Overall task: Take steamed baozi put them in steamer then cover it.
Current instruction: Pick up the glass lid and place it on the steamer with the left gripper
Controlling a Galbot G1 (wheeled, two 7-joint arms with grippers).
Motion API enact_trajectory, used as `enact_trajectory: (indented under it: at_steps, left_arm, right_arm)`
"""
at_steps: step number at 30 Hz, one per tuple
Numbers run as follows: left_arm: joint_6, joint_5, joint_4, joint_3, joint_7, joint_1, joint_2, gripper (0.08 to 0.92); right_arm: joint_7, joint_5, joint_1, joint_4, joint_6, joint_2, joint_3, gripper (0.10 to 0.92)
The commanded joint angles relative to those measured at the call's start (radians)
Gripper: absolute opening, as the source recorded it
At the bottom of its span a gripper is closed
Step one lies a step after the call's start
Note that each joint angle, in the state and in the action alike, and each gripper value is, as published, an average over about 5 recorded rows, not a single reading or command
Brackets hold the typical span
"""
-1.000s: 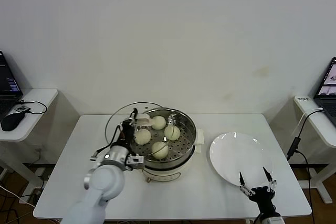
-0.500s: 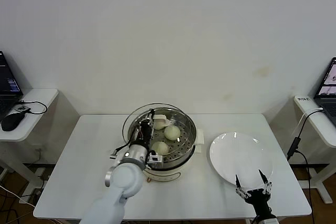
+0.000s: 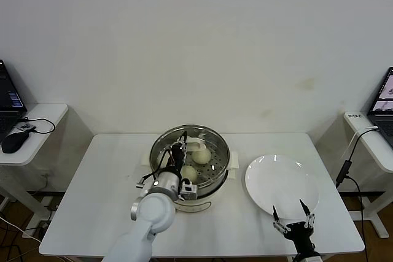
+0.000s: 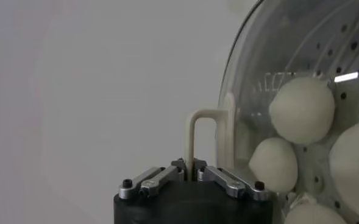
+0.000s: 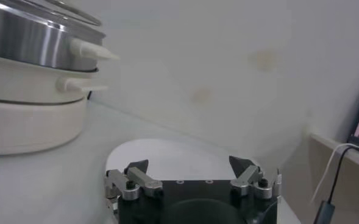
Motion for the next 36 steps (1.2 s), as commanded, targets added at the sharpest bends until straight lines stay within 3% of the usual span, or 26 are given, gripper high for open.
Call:
enact_trajectory:
  at_steps: [1, 25, 36]
  left_arm:
    - [-0.005, 0.011, 0.008, 0.006, -0.002, 0.007, -0.010, 0.147]
    - [-0.030, 0.010, 0.025, -0.014, -0.027, 0.017, -0.023, 0.153]
    - [-0.034, -0.031, -0.172, -0.046, -0.059, 0.152, 0.035, 0.437]
  right_arm:
    - [0.001, -0.004, 0.000, -0.001, 0.002, -0.001, -0.002, 0.823]
    - [-0.005, -0.018, -0.005, -0.010, 0.009, -0.001, -0.005, 0.823]
    - [-0.005, -0.029, -0.008, -0.012, 0.012, 0.006, -0.006, 0.823]
